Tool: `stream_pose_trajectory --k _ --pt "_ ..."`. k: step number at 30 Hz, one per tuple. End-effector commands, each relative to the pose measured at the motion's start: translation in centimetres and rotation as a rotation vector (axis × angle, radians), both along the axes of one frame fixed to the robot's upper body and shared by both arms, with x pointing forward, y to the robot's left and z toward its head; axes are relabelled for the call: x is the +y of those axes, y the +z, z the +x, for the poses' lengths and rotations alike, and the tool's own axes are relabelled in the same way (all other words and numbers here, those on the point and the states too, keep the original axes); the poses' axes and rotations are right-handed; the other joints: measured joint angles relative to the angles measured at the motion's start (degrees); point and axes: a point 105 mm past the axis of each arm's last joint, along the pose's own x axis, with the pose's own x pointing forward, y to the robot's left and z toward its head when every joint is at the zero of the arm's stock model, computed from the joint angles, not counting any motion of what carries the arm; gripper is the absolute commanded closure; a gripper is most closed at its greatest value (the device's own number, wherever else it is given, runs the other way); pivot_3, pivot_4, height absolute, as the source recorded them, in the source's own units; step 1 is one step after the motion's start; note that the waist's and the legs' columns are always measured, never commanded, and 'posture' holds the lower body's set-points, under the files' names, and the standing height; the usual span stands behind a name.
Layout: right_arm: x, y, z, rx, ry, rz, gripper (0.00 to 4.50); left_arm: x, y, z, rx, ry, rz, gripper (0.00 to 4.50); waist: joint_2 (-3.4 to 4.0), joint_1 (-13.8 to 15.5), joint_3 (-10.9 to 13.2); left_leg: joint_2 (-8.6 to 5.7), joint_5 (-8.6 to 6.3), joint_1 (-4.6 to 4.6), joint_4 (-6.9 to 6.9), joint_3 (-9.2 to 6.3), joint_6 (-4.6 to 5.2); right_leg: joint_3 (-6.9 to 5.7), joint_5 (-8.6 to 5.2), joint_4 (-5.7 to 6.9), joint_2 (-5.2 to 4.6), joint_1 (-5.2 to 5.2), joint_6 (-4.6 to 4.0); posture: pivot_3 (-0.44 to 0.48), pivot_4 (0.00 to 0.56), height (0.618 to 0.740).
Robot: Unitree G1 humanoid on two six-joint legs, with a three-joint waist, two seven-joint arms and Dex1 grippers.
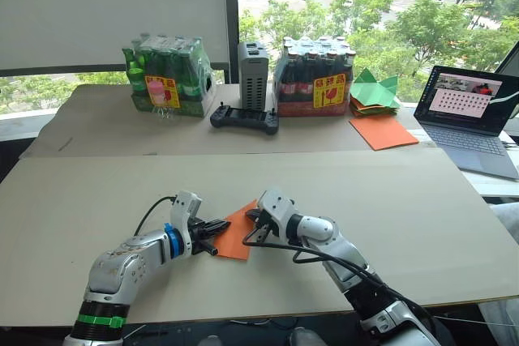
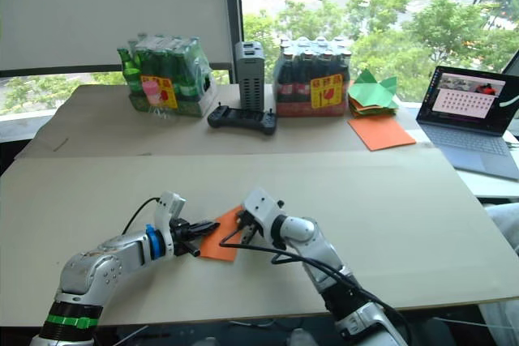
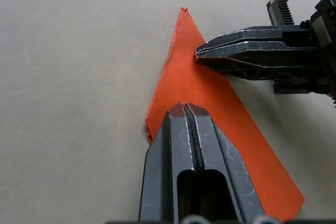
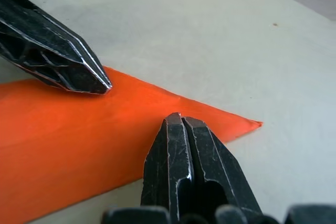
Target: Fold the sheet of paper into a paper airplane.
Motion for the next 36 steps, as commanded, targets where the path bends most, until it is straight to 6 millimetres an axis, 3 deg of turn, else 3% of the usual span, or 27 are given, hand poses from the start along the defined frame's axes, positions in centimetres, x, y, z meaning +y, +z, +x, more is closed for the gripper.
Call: stream_pose_trajectory --k 1,9,20,36 --pt "-0.6 -0.1 0.8 -0.018 -0.043 -0.015 4.50 0.7 -1.1 -0.3 0.043 0.023 0.036 4.46 0.00 -0.02 0.00 0.00 0.00 0.00 0.00 0.00 0.00 0.00 0.00 0.01 0.00 0.00 0.00 0.000 0.150 0.740" --pt "-0.2 -0.4 1.7 -0.017 -0.073 -0.007 4.50 0.7 -1.0 -0.3 0.039 0.023 0.035 4.46 0.00 -0.09 0.00 0.01 0.00 0.04 0.00 0.00 0.00 0.00 0.01 0.04 0.00 0.01 -0.01 0.000 0.150 0.740" --pt "-1.4 -0.8 2.8 -0.021 -0.137 -0.013 4.50 0.8 -0.8 -0.3 0.036 0.027 0.036 4.46 0.01 -0.04 0.00 0.00 0.00 0.04 0.00 0.00 0.00 0.00 0.01 0.04 -0.01 0.03 -0.01 0.000 0.150 0.740" --pt "-0.3 -2.4 -1.3 0.068 0.042 -0.060 4.50 0.8 -0.8 -0.2 0.038 0.030 0.036 4.46 0.01 -0.08 -0.01 0.00 0.00 0.06 0.00 0.00 0.00 0.00 0.00 0.04 0.00 0.04 -0.01 0.000 0.150 0.740"
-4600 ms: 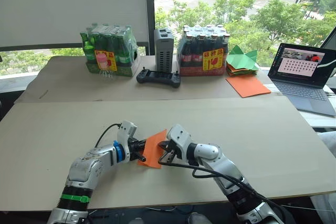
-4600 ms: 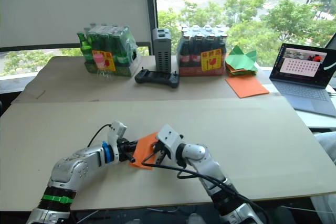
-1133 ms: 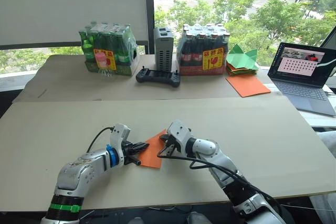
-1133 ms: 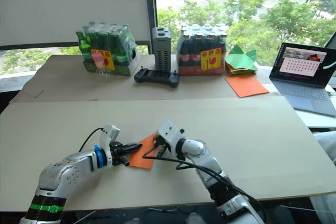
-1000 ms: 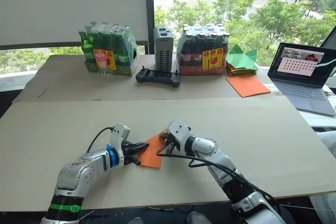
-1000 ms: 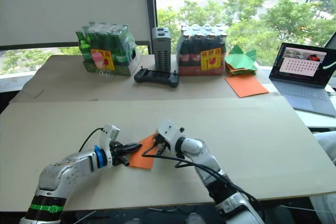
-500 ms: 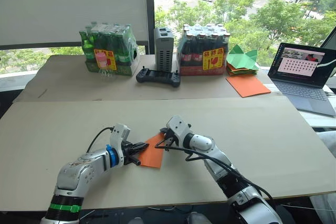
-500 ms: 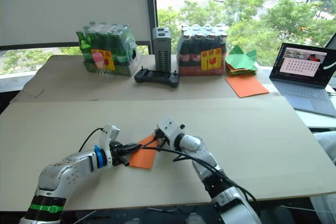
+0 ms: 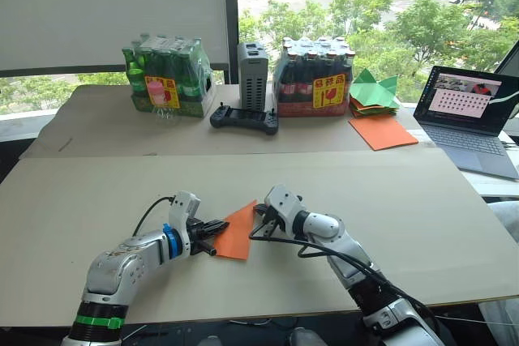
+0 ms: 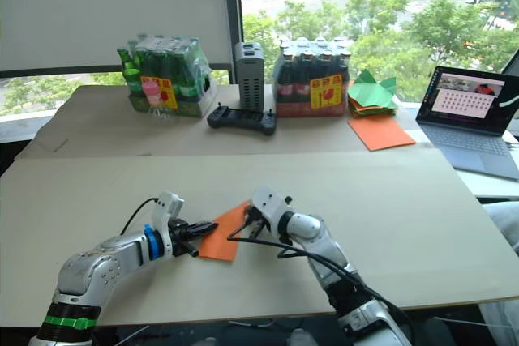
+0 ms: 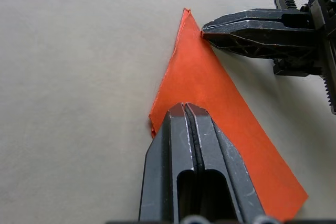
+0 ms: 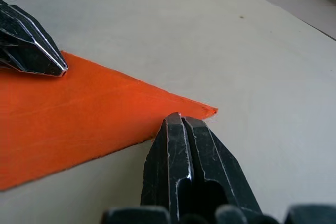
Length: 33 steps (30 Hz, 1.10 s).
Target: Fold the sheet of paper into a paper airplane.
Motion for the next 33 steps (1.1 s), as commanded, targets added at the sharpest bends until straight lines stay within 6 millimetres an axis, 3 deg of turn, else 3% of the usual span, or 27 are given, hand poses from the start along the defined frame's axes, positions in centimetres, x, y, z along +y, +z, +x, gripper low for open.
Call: stream_pose_trajectory --k 1,11,17,20,24,33 --pt "1.1 -2.0 -1.7 0.087 0.070 -0.038 4.50 0.5 -0.8 -0.1 0.037 0.021 0.029 4.46 0.00 -0.14 0.00 0.00 0.00 0.00 0.00 0.00 0.00 0.00 0.00 0.01 0.00 0.00 0.00 0.000 0.150 0.740" --pt "1.6 -1.1 -1.8 0.047 0.097 -0.025 4.50 0.6 -0.9 -0.1 0.040 0.028 0.027 4.46 0.00 -0.60 -0.01 0.01 0.00 0.04 0.00 0.00 0.00 0.00 0.00 0.05 0.02 0.01 0.00 0.000 0.150 0.740" --pt "1.8 1.9 -1.5 -0.074 0.108 0.033 4.50 0.5 -1.0 -0.2 0.044 0.029 0.024 4.46 0.00 -0.70 0.00 0.01 0.00 0.03 0.00 -0.01 0.00 0.00 0.00 0.05 0.01 0.00 0.00 0.000 0.150 0.740" --pt "1.8 2.3 -1.6 -0.095 0.122 0.024 4.50 0.5 -1.0 -0.2 0.045 0.029 0.023 4.46 0.00 -0.64 0.00 0.00 0.00 0.01 0.00 -0.01 0.00 0.00 0.00 0.05 0.01 -0.02 0.00 0.000 0.150 0.740" --pt "1.9 2.2 -2.0 -0.108 0.146 0.002 4.50 0.5 -1.0 -0.2 0.045 0.027 0.024 4.46 0.00 -0.56 0.00 -0.01 0.00 -0.01 0.00 -0.01 0.00 0.00 0.00 0.01 0.00 -0.02 0.00 0.000 0.150 0.740" --pt "1.5 -0.1 -2.8 -0.030 0.175 -0.069 4.50 0.5 -1.0 -0.2 0.043 0.025 0.028 4.46 0.00 -0.57 0.00 0.00 0.00 -0.01 0.00 0.00 0.00 0.00 0.00 0.02 0.00 -0.02 0.00 0.000 0.150 0.740"
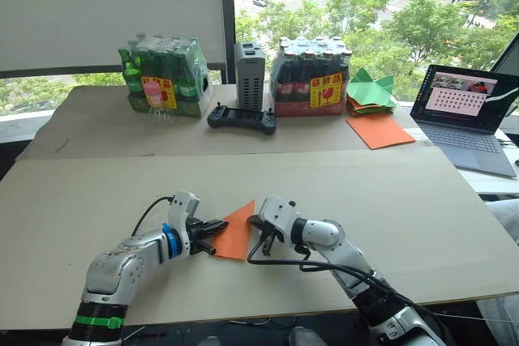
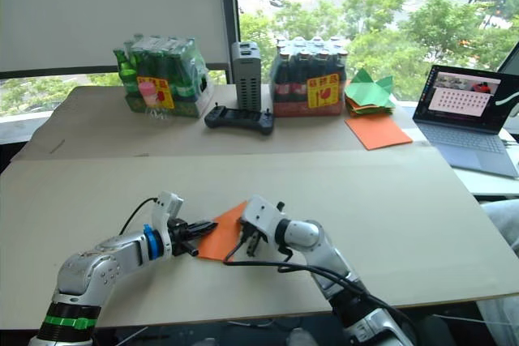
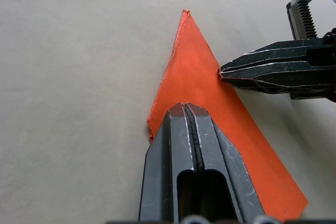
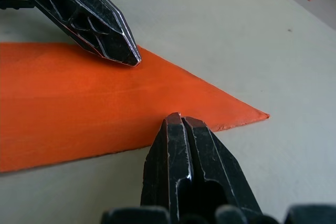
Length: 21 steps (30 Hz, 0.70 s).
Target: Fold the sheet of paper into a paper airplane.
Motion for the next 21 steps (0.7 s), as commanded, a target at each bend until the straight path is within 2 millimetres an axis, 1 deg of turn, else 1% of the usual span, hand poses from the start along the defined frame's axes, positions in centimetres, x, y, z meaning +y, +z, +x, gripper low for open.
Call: stream_pose_trajectory --k 1,7,13,21 --pt "0.5 -0.4 -0.8 0.031 0.036 -0.004 4.50 0.4 -1.0 -0.2 0.038 0.016 0.030 4.46 0.00 0.00 0.00 0.00 0.00 0.00 0.00 0.00 0.00 0.00 0.00 0.00 0.00 0.00 0.00 0.000 0.150 0.740" --pt "0.7 -0.9 -1.8 0.077 0.082 -0.015 4.50 0.5 -1.0 -0.2 0.038 0.017 0.031 4.46 0.00 0.01 0.00 0.00 0.00 0.01 0.00 0.00 0.00 0.00 0.00 0.00 0.00 0.01 0.00 0.000 0.150 0.740" --pt "0.4 -1.4 -2.8 0.135 0.116 -0.032 4.50 0.5 -1.0 -0.2 0.039 0.019 0.032 4.46 0.00 0.04 0.00 0.00 0.00 0.01 0.00 0.00 0.00 0.00 0.00 0.00 0.00 0.01 0.00 0.000 0.150 0.740" --pt "0.6 -1.7 -4.2 0.207 0.169 -0.028 4.50 0.5 -1.0 -0.2 0.040 0.020 0.032 4.46 0.00 0.06 0.00 0.00 0.00 0.01 0.00 0.00 0.00 0.00 -0.01 -0.01 0.00 0.01 0.00 0.000 0.150 0.740"
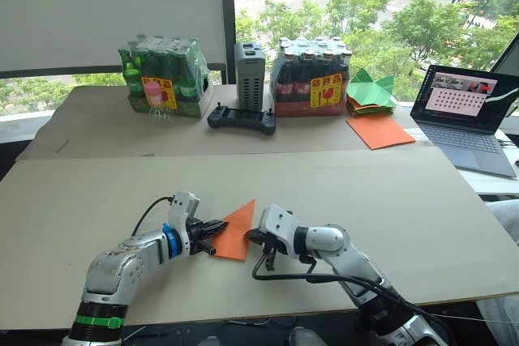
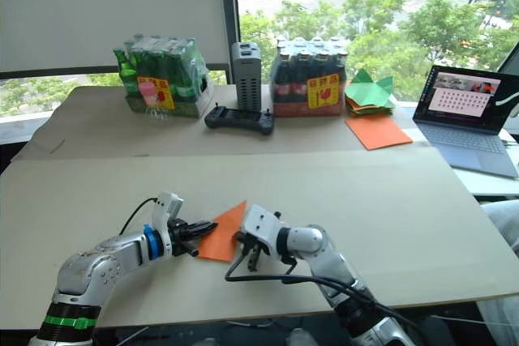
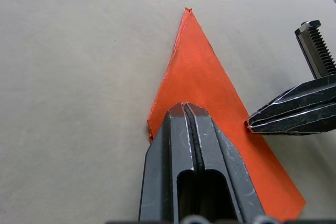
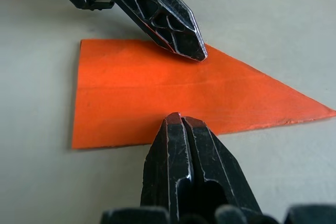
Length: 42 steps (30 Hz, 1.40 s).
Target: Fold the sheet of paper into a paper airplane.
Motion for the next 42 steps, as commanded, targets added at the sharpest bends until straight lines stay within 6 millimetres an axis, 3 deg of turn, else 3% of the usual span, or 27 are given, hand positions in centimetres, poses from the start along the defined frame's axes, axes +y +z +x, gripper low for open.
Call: stream_pose_trajectory --k 1,12,22,33,42 --pt "0.4 -1.1 -1.5 0.092 0.051 -0.014 4.50 0.5 -1.0 -0.1 0.039 0.021 0.031 4.46 0.00 -0.01 0.00 0.00 0.00 0.00 0.00 0.00 0.00 0.00 0.00 0.00 0.00 0.00 0.00 0.000 0.150 0.740" --pt "0.3 -1.2 -2.9 0.199 0.102 -0.004 4.50 0.5 -1.0 -0.1 0.039 0.022 0.028 4.46 0.00 0.02 0.00 0.00 0.00 0.00 0.00 0.00 0.00 0.00 0.00 0.00 0.00 0.00 0.00 0.000 0.150 0.740" --pt "0.8 -0.1 -0.3 0.083 0.001 0.030 4.50 0.4 -0.9 -0.1 0.036 0.026 0.026 4.46 0.00 0.05 0.00 0.00 0.00 0.01 0.00 0.00 0.00 0.00 0.00 0.02 0.01 0.00 0.00 0.000 0.150 0.740" --pt "1.0 -1.1 -0.6 0.073 0.020 -0.005 4.50 0.6 -0.8 1.4 0.002 0.066 0.072 4.46 0.00 0.46 0.00 0.00 0.01 0.04 0.01 0.00 0.00 0.00 0.01 0.05 0.02 0.02 0.00 0.000 0.150 0.740" --pt "1.1 -1.1 -0.7 0.070 0.020 -0.004 4.50 -0.4 -1.4 1.9 0.000 0.041 0.096 4.46 0.00 0.60 -0.01 -0.01 0.01 0.05 0.02 -0.01 0.00 0.00 0.01 0.05 0.01 0.04 0.00 0.000 0.150 0.740"
